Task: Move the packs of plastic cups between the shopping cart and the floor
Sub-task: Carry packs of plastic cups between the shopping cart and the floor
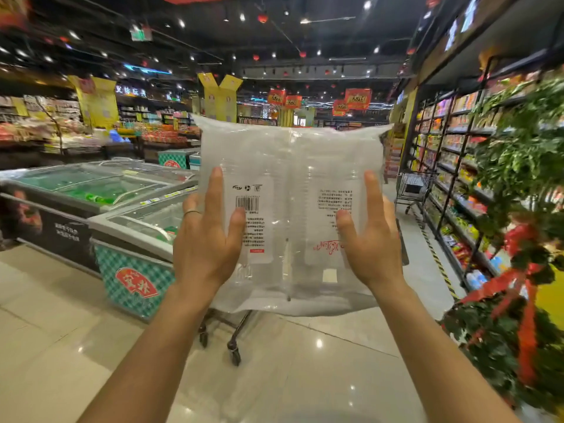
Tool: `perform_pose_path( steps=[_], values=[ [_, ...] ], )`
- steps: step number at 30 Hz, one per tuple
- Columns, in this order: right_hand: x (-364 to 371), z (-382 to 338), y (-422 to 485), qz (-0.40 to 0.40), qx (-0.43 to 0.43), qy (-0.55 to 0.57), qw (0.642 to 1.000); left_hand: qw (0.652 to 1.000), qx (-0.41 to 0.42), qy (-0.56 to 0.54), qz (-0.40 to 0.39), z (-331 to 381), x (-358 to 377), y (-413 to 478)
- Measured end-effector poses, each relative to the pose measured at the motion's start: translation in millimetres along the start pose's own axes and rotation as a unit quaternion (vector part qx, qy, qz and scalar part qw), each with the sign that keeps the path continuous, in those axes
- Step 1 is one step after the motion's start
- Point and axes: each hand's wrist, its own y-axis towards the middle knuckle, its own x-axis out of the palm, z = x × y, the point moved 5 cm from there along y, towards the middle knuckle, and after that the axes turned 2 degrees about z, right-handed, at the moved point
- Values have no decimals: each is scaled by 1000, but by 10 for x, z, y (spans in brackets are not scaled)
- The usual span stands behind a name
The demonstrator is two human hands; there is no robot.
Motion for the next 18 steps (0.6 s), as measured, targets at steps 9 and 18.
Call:
perform_pose_path(
  steps=[9, 18],
  values=[
    [768, 601, 837, 20, 15, -17, 1000, 1000, 6, -12, -18, -343, 1017, 900],
    [1409, 1462, 1536, 30, 9, 6, 1000, 999, 13, 8, -28, -494, 2097, 1510]
  ],
)
